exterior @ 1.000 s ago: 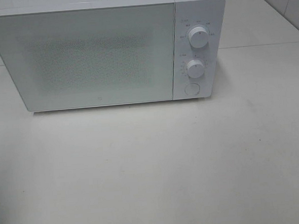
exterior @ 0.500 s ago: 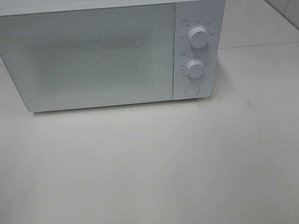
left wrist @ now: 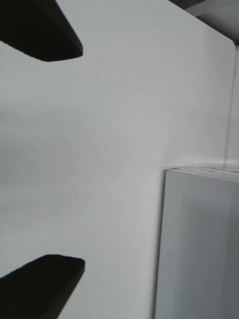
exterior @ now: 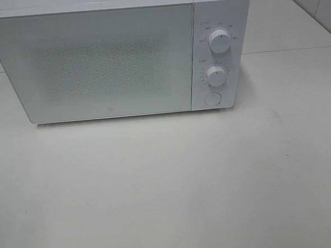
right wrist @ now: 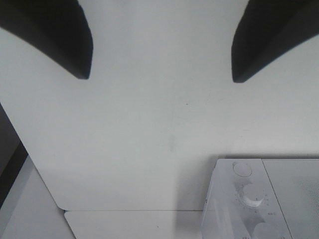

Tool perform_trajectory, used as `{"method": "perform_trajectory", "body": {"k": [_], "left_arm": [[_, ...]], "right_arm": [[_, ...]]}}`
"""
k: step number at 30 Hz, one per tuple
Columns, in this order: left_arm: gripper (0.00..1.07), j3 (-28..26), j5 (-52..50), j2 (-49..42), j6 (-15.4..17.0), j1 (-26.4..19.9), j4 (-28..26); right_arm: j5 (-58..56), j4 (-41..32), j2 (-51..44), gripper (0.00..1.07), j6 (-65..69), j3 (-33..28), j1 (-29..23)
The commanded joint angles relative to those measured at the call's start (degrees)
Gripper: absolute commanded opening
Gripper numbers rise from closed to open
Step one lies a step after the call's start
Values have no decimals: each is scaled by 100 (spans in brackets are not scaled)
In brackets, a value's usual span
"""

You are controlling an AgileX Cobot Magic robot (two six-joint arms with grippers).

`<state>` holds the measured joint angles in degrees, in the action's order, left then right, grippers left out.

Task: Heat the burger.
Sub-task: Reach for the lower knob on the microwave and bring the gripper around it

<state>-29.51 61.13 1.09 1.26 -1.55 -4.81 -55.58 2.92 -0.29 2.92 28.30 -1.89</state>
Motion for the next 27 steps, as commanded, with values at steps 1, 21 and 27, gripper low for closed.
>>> {"method": "perform_trajectory", "body": {"k": [1,21,27], "left_arm": [[98,-6,-11,-298,-34,-11,-74],[98,0,-6,-269,-34,-11,-97],[98,0,-6,-264,-34,-11,-97]], "right_arm": [[57,-17,-143,74,-40,-6,34],[57,-17,-126,74,-34,-6,34],[57,-17,-126,74,-34,-6,34]]}}
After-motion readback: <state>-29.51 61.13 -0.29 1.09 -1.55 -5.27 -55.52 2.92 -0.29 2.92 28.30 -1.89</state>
